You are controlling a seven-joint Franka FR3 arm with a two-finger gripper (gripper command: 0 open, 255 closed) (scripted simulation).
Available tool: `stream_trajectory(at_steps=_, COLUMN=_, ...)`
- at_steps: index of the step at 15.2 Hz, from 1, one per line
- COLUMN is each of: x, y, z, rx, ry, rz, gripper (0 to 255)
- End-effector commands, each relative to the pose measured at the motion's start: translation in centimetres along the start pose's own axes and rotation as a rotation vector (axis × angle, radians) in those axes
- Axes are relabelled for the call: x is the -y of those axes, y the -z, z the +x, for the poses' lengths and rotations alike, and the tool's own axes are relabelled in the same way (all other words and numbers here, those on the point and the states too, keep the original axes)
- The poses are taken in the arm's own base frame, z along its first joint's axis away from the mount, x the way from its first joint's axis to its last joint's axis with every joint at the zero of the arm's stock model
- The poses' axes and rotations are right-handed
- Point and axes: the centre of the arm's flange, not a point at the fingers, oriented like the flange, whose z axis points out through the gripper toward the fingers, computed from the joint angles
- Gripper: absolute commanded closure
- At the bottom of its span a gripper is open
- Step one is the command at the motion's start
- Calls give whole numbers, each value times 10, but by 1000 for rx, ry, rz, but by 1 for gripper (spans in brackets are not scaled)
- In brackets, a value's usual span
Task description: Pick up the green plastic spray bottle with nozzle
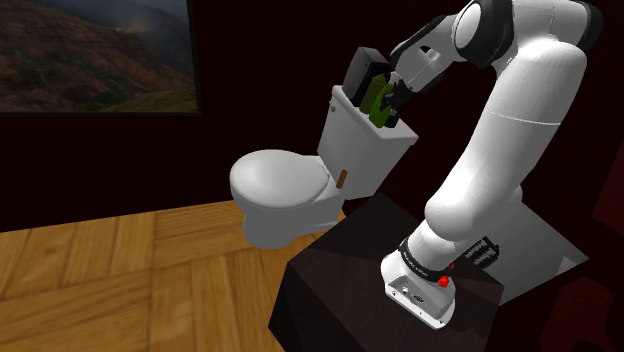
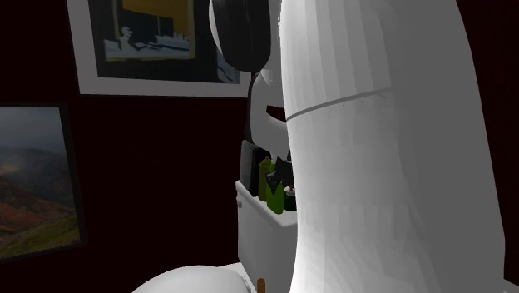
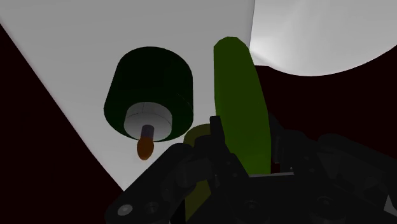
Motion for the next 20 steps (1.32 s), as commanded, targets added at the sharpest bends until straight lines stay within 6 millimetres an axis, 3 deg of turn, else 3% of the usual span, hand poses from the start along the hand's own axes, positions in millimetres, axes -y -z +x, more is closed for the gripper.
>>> stream_trajectory(at_steps=1, x=0, y=-1, z=0, rx=1, ry=0, rz=0, gripper=255)
stream_trajectory(at_steps=4, x=1, y=-1, z=-1, rx=1, ry=0, rz=1, gripper=255)
stream_trajectory(at_steps=20, x=1, y=71, z=35, rx=1, ry=0, rz=1, gripper=255)
